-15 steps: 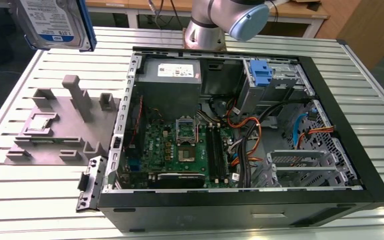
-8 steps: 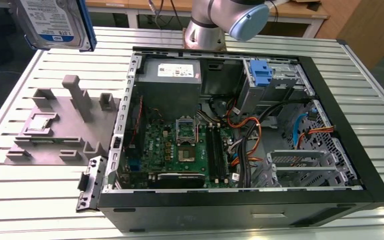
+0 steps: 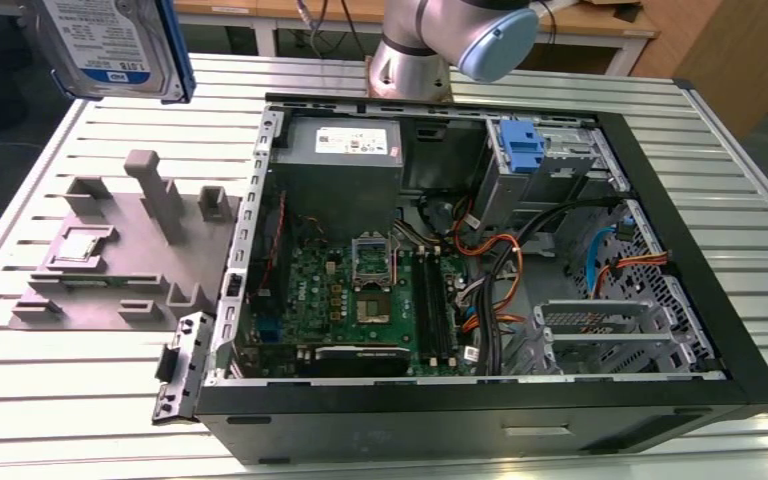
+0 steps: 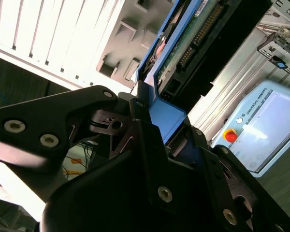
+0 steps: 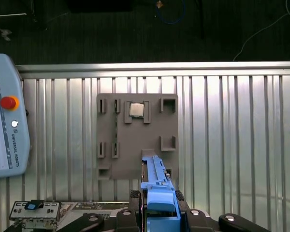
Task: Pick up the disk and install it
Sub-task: 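Pick up the disk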
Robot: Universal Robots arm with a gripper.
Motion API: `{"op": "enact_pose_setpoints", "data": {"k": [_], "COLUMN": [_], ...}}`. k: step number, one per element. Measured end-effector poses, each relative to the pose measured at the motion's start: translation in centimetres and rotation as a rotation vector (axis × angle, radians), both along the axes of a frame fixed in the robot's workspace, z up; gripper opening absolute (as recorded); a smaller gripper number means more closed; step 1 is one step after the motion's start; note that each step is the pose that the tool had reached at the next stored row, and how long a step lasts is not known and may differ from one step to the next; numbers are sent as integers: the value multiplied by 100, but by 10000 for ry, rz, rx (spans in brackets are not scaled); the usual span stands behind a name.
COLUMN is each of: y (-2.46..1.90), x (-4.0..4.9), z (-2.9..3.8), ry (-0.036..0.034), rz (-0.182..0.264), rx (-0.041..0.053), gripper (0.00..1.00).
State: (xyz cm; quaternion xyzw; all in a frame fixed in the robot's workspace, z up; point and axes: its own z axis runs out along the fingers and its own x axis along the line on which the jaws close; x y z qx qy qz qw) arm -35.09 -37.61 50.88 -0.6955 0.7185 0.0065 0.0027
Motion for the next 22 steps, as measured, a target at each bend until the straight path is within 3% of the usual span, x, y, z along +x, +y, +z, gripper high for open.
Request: {"op": "enact_pose_setpoints", "data": {"k": [15,22], "y": [0,0], "x": [141,156], "z": [0,-1], "ry": [0,-1], "rz": [-1,0], "rx": [0,1], "gripper": [37,37]}}
